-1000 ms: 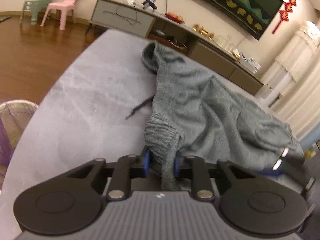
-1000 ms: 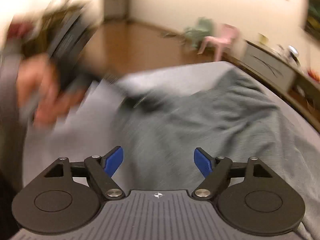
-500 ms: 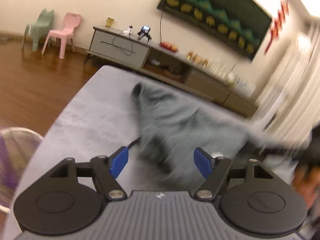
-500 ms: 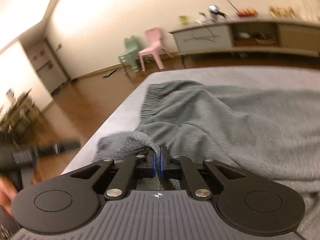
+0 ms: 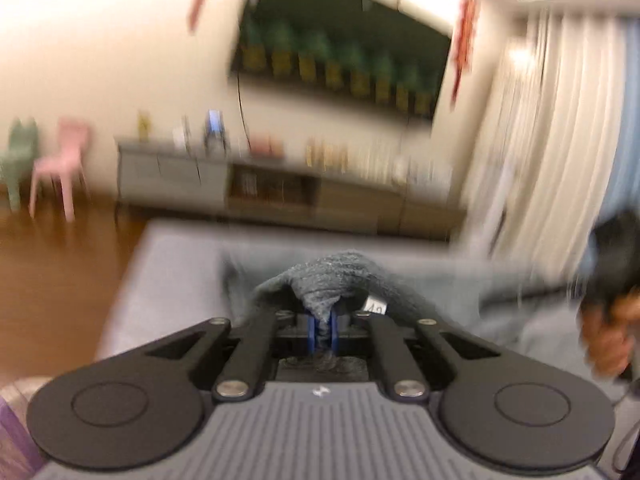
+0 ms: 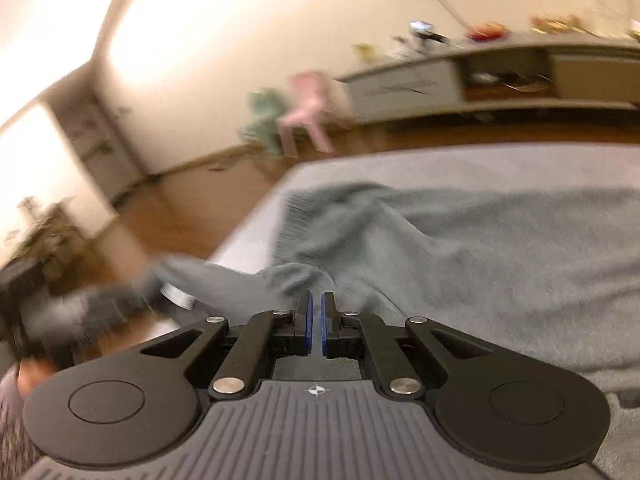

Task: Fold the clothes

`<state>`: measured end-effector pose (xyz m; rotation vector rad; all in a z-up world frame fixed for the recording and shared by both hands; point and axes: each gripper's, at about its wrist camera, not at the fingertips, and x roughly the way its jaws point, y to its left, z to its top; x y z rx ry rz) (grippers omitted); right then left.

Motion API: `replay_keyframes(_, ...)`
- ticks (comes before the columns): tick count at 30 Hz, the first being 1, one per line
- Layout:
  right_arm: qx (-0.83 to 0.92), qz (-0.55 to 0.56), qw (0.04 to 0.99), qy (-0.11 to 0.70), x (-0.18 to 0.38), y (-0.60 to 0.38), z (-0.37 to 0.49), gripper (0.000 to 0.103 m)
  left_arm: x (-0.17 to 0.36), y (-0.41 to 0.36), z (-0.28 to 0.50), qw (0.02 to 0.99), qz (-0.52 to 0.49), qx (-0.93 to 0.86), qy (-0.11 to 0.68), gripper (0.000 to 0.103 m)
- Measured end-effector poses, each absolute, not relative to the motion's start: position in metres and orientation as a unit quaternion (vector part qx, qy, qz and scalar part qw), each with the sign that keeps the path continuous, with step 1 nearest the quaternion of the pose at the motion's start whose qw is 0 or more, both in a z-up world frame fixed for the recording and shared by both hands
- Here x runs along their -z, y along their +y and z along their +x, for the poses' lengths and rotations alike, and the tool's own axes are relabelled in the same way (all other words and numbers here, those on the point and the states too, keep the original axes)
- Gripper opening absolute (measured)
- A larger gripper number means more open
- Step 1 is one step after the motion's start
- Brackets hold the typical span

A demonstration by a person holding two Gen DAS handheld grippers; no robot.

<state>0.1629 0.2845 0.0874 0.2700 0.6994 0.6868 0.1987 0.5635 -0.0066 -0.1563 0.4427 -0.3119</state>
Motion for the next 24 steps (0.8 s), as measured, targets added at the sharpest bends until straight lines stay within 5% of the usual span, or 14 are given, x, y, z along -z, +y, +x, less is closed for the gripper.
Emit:
replay_keyframes(3,-0.410,0.078,0.833,0.363,-0.078,0.303,0.142,0.004,0.025,0.598,0.179,0.952,-0.090,0.131,0.263,0.008)
replay_keyframes(5,-0.437,0.040,0.811,0.387,-0.061,0.314,0.131,0.013,0.033,0.604,0.169,0.949,-0.083,0.109,0.283,0.020)
replay_keyframes(7,-0.411,0.030,0.823,0.391,-0.054,0.300,0.126,0.038,0.037,0.610,0.159,0.947,-0.076,0.088,0.299,0.030)
replay_keyframes(10,-0.353,0.064,0.845,0.397,-0.049,0.254,0.128,0.052,0.025,0.606,0.153,0.951,-0.056,0.039,0.300,0.046)
replay_keyframes(16,-0.196,0.053,0.897,0.394,-0.042,0.176,0.156,0.077,-0.016,0.589,0.144,0.954,-0.024,-0.104,0.280,0.045)
replay_keyframes(19,-0.166,0.022,0.913,0.373,-0.043,0.183,0.184,0.081,-0.032,0.558,0.133,0.965,-0.054,-0.061,0.250,0.045)
replay_keyframes(24,-0.217,-0.059,0.903,0.365,-0.034,0.247,0.241,0.085,0.029,0.428,0.145,0.934,0.017,0.119,0.336,0.041)
